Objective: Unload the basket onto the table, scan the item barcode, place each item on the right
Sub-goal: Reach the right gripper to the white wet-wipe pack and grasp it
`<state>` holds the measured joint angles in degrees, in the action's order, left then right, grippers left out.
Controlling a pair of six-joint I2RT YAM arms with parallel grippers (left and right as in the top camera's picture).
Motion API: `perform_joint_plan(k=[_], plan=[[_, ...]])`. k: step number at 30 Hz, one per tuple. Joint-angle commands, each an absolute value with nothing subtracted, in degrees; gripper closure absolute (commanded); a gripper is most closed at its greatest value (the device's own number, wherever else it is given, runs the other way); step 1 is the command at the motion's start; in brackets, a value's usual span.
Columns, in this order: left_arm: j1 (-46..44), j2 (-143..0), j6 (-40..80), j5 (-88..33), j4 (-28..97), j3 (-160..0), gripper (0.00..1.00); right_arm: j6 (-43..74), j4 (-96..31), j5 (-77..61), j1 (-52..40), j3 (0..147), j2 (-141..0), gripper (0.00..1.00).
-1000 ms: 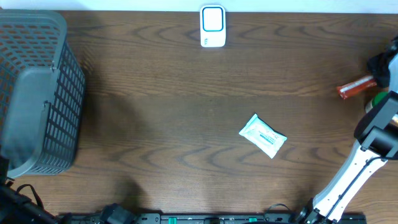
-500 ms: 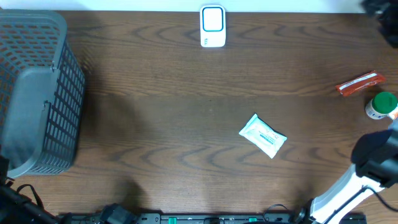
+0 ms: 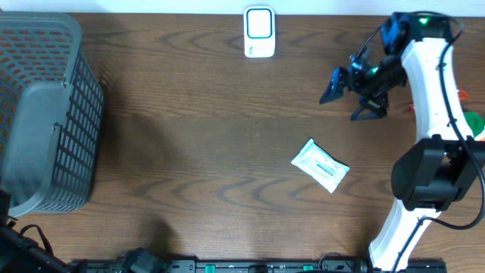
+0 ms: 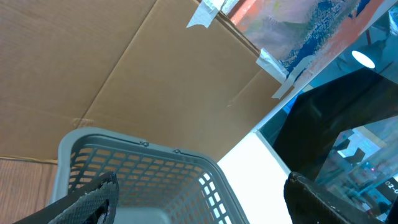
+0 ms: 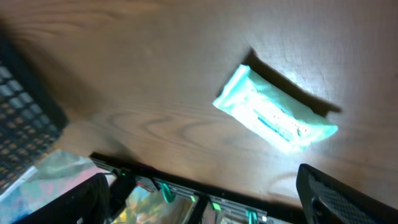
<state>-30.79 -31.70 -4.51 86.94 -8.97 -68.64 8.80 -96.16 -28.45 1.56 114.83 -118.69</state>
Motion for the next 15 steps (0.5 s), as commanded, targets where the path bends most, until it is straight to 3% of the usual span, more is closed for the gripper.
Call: perform_joint_plan(k=[1, 8, 15], plan=[[-30.5, -31.3, -4.9, 89.9, -9.0, -68.5, 0.15, 17.9, -97.4, -18.6, 0.8, 110.4, -118.6, 0.08], [-30.5, -31.3, -4.9, 89.9, -9.0, -68.5, 0.15, 39.9, -96.3, -0.1, 0.8, 98.0, -113.1, 0.04], [-30.5, -31.3, -4.9, 89.9, -9.0, -68.5, 0.15, 39.6, -86.2, -4.8, 0.8, 78.9, -98.3, 0.01]])
